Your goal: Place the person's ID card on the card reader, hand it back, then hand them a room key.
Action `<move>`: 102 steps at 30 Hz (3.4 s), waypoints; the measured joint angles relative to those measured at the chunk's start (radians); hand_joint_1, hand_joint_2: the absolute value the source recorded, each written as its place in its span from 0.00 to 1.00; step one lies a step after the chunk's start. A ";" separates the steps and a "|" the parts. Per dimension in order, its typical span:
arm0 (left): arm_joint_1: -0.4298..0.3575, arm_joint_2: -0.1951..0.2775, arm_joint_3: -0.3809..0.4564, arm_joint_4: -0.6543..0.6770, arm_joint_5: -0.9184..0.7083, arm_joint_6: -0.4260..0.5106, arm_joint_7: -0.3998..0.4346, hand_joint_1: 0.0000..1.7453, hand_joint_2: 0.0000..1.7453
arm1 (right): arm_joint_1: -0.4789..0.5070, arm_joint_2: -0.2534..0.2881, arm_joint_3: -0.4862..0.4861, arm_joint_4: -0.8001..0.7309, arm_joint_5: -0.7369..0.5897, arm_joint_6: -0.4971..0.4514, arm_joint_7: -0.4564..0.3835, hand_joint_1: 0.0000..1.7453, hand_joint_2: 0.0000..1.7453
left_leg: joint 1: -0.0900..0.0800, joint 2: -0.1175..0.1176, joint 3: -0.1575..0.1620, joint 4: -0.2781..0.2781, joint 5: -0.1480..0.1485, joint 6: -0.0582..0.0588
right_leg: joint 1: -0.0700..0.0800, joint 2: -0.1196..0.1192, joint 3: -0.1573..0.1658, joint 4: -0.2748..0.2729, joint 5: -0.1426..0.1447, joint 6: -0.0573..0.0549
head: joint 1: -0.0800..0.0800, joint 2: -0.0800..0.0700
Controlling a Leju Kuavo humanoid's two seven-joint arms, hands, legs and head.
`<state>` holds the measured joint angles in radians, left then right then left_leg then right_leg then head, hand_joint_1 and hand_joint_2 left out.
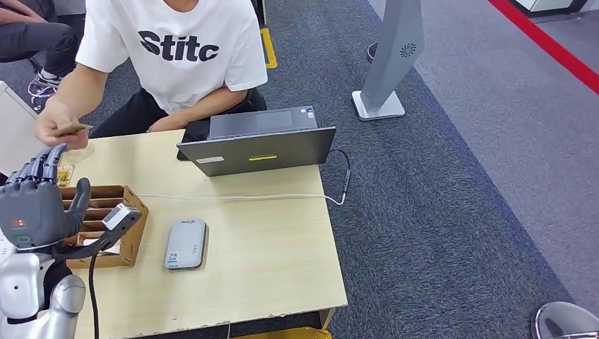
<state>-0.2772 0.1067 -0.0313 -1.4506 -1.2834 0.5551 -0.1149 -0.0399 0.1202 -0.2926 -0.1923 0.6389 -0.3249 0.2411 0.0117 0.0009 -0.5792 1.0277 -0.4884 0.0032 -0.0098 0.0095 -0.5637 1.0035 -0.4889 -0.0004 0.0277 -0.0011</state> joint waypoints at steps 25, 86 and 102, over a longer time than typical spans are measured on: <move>0.248 0.078 -0.267 -0.272 -0.097 -0.291 0.084 0.00 1.00 | 0.008 0.000 -0.102 0.000 -0.020 -0.003 -0.017 0.00 1.00 | 0.000 0.000 0.000 0.000 -0.001 0.000 | 0.000 0.000 0.000 0.000 -0.001 0.000 | 0.000 0.000; 0.233 0.165 -0.040 -0.240 -0.015 -0.342 0.146 0.00 1.00 | 0.012 0.010 -0.201 0.000 0.081 -0.005 -0.010 0.00 1.00 | 0.000 0.000 -0.001 0.000 0.000 0.000 | 0.000 0.000 0.000 0.000 -0.001 0.000 | 0.000 0.000; 0.318 0.175 -0.158 -0.416 0.135 -0.436 0.062 0.00 1.00 | 0.012 0.015 -0.244 0.000 0.095 -0.001 -0.020 0.00 1.00 | 0.001 0.000 0.000 0.000 -0.001 0.000 | 0.000 0.000 0.000 0.000 -0.001 0.000 | 0.000 0.000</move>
<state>0.0404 0.2821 -0.1888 -1.8668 -1.1489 0.1196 -0.0527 -0.0280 0.1352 -0.5365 -0.1923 0.7335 -0.3261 0.2210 0.0122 0.0010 -0.5794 1.0273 -0.4892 0.0036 -0.0098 0.0093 -0.5638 1.0034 -0.4899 -0.0001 0.0273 -0.0011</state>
